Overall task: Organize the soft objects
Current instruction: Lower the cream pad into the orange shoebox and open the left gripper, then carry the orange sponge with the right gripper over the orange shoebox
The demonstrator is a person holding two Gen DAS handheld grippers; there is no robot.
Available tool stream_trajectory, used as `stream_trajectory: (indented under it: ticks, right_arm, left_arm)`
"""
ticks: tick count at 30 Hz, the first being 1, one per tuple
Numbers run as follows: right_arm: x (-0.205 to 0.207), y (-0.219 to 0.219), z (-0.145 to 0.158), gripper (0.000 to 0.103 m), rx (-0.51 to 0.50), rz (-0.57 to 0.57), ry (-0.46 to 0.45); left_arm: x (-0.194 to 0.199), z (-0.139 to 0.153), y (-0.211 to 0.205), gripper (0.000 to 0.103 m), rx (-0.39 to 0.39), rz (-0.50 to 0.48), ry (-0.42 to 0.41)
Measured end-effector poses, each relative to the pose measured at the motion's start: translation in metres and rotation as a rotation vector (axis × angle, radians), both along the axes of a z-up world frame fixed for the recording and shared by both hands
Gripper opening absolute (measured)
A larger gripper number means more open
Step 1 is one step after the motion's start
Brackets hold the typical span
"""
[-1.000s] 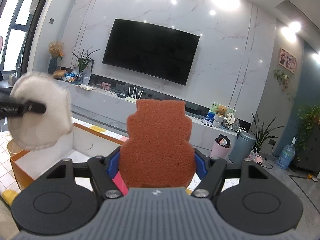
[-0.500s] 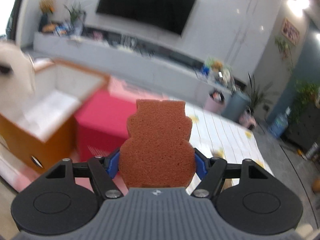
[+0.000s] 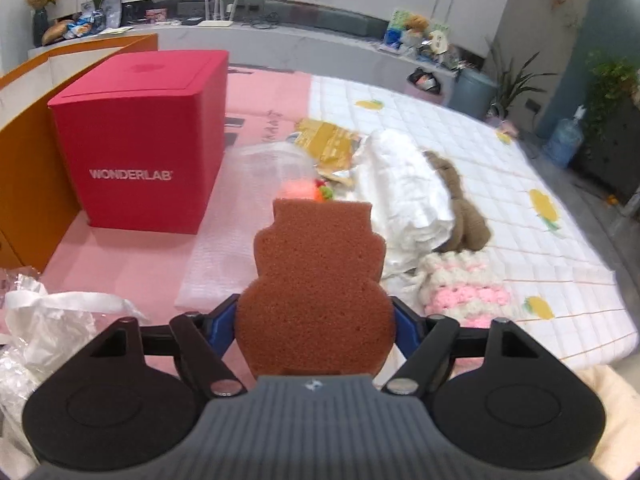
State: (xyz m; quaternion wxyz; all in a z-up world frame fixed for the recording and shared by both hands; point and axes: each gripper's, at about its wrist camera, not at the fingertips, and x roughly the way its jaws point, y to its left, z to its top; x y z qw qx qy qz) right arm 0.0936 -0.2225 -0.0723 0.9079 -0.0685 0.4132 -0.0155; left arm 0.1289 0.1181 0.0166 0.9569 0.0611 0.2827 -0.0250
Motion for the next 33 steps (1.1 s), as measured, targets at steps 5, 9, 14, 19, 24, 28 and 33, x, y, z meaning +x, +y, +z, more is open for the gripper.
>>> stream_trajectory:
  ticks: [5,9,14,19,24,28,33]
  right_arm:
    - [-0.002,-0.022,0.006,0.085,0.121,-0.055,0.013]
    - [-0.001,-0.023,0.007,0.086,0.138,-0.094,0.010]
    - [0.005,-0.012,0.003,0.083,0.081,-0.124,-0.014]
    - [0.011,-0.008,-0.004,0.061,0.068,-0.133,-0.007]
    - [-0.002,-0.010,0.014,0.056,0.059,-0.161,-0.076]
    - [-0.015,-0.015,0.041,0.056,0.045,-0.159,-0.148]
    - [-0.022,-0.015,0.075,0.056,0.022,-0.135,-0.221]
  left_arm:
    - [0.003,-0.003,0.008,0.021,0.003,0.031,-0.002]
    - [-0.001,0.005,0.011,0.070,-0.016,0.093,-0.015]
    - [-0.018,0.024,0.016,0.086,-0.008,0.163,-0.112]
    - [-0.021,0.033,0.030,0.087,-0.085,0.180,-0.101]
    - [-0.017,0.031,0.035,0.087,-0.096,0.216,-0.071]
    - [-0.019,0.035,0.034,0.087,-0.098,0.223,-0.077]
    - [-0.025,0.039,0.032,0.087,-0.081,0.223,-0.095]
